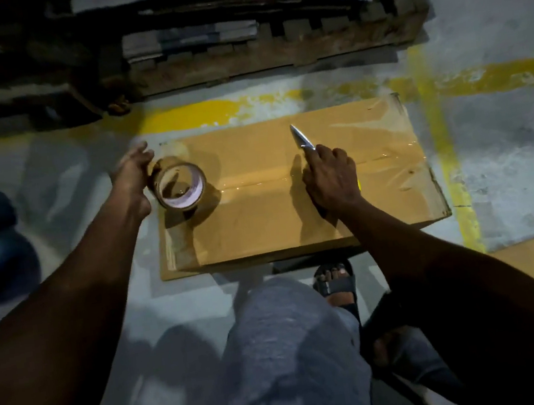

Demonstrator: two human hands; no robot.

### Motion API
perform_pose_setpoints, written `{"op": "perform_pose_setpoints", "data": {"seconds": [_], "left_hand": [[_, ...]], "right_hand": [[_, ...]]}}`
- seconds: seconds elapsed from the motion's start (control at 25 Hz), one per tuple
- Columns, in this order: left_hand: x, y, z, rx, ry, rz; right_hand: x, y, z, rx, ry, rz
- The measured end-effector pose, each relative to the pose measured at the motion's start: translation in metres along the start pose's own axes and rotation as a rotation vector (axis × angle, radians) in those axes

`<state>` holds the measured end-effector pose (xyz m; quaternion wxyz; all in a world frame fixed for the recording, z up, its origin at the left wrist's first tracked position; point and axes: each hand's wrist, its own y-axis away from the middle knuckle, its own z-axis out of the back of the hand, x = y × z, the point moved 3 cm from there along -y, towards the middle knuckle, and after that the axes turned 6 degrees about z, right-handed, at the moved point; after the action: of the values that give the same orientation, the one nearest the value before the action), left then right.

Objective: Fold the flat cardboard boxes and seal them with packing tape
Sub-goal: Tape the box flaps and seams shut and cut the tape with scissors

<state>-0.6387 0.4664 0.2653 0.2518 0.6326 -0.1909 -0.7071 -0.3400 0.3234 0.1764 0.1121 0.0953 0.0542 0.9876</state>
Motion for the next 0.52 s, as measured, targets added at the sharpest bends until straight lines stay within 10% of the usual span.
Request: {"op": "perform_pose_setpoints", "data": {"seconds": [0.52], "left_hand": [[0.042, -0.024, -0.022, 0.132, 0.17, 0.093]], "right_hand": [[-0.064, 0.005, -0.007, 0.045, -0.042, -0.38]]}}
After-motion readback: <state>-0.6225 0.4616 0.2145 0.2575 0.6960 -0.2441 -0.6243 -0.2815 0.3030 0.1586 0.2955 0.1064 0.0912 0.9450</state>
